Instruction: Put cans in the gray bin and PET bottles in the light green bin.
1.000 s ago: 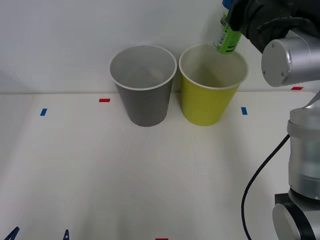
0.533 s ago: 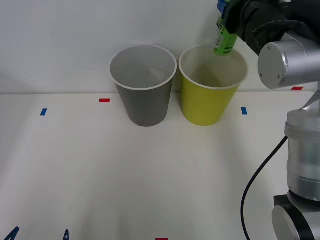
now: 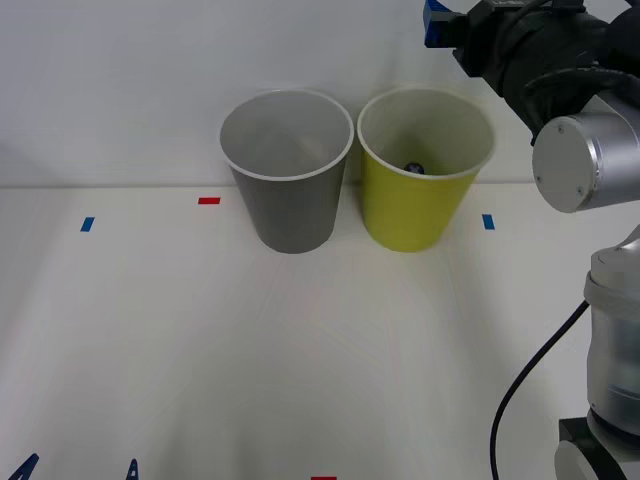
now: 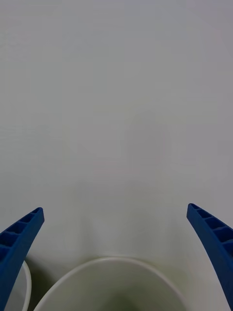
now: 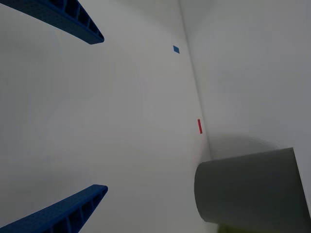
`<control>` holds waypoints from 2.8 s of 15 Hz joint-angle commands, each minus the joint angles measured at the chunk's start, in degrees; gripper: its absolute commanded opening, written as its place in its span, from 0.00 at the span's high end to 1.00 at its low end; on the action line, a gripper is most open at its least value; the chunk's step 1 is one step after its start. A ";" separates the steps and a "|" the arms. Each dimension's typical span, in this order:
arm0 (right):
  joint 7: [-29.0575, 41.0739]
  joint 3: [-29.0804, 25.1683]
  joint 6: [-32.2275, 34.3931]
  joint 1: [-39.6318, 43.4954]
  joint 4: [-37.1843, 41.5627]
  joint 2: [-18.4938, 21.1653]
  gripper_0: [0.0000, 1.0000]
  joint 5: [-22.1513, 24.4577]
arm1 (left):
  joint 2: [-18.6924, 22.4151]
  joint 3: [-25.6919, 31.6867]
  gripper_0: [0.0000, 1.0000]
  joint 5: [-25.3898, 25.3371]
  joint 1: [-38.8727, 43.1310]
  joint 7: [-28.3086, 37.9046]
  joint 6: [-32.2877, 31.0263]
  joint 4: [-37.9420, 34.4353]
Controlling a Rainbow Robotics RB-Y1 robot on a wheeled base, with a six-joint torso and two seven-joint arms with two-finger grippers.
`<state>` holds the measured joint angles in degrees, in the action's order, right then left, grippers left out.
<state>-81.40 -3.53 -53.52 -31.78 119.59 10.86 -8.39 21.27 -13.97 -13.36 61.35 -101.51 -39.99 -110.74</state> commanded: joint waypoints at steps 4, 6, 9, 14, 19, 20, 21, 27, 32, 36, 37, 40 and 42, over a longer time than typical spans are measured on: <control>-0.08 -0.60 -1.94 -1.53 -0.59 0.83 0.00 0.74 | 0.00 0.00 0.00 0.00 0.00 0.00 0.00 0.00; -0.34 -0.69 -1.94 -1.44 -0.50 0.83 0.00 0.74 | 0.00 0.00 0.00 0.00 0.00 0.00 0.00 0.00; -0.52 -1.30 -2.47 1.37 3.54 0.31 0.00 0.39 | 0.00 0.00 0.00 0.00 0.00 0.00 0.00 0.00; 0.19 -1.04 -2.82 19.74 22.09 -0.48 0.00 -0.40 | 0.00 0.00 0.00 0.00 0.00 0.00 0.00 0.00; 0.89 -1.39 -2.64 36.88 30.41 -0.22 0.00 -1.90 | 0.00 0.00 0.00 0.00 0.00 0.00 0.00 0.00; 1.06 -1.66 -2.29 39.25 30.41 -0.05 0.00 -2.16 | 0.00 0.00 0.00 0.00 0.00 0.00 0.00 0.00; 1.24 -2.01 -2.20 41.54 30.41 0.31 0.00 -2.60 | 0.00 0.00 0.00 0.00 0.00 0.00 0.00 0.00; -0.08 -0.07 0.79 52.17 30.41 -4.35 0.00 -4.27 | 0.00 0.00 0.00 0.00 0.00 0.00 0.00 0.00; -2.54 4.50 23.29 61.23 30.41 -0.40 0.00 -5.41 | 0.00 0.00 0.00 0.00 0.00 0.00 0.00 0.00; -4.47 7.31 44.82 67.55 24.90 4.35 0.00 -4.36 | 0.00 0.00 0.00 0.00 0.00 0.00 0.00 0.00; -5.26 7.66 48.60 68.70 23.14 4.88 0.00 -4.09 | 0.00 0.00 0.00 0.00 0.00 0.00 0.00 0.00; -11.50 8.45 58.71 71.07 17.43 5.40 0.00 -4.00 | 0.00 0.00 0.00 0.00 0.00 0.00 0.00 0.00; -11.68 9.33 62.75 74.32 15.32 4.70 0.00 -3.65 | 0.00 0.00 0.00 0.00 0.00 0.00 0.00 0.00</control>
<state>-92.73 5.24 7.38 40.73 136.04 16.08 -12.35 21.27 -13.97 -13.36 61.35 -101.51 -39.99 -110.74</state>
